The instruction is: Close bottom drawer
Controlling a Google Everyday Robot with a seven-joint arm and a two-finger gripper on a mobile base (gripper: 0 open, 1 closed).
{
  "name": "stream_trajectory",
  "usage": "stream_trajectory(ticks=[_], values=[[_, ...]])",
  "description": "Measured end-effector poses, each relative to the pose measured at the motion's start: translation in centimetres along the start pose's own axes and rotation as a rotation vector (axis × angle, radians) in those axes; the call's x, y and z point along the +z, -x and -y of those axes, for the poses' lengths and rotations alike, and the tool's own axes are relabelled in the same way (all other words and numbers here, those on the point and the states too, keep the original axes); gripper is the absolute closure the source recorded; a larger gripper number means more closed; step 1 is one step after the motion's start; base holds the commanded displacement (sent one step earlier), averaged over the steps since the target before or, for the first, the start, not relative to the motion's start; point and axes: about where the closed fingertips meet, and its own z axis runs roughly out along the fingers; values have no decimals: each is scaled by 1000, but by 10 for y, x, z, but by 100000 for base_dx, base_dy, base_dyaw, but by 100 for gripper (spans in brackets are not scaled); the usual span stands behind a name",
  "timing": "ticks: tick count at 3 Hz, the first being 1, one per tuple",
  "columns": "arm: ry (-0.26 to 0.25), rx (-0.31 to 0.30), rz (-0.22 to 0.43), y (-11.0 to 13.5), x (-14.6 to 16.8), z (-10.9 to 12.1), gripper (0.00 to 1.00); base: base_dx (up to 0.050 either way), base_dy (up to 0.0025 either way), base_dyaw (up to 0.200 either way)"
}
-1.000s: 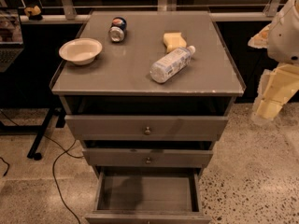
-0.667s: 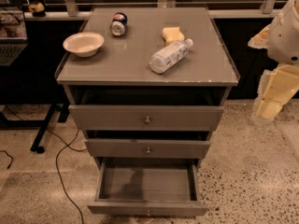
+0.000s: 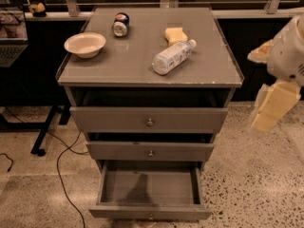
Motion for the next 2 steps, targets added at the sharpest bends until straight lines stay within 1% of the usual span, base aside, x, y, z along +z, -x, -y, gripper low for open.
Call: stream_trajectory(ticks=[1, 2], values=[[43, 64, 146, -2, 45, -17, 0, 0, 0, 0], [37, 120, 278, -2, 70, -31, 0, 0, 0, 0]])
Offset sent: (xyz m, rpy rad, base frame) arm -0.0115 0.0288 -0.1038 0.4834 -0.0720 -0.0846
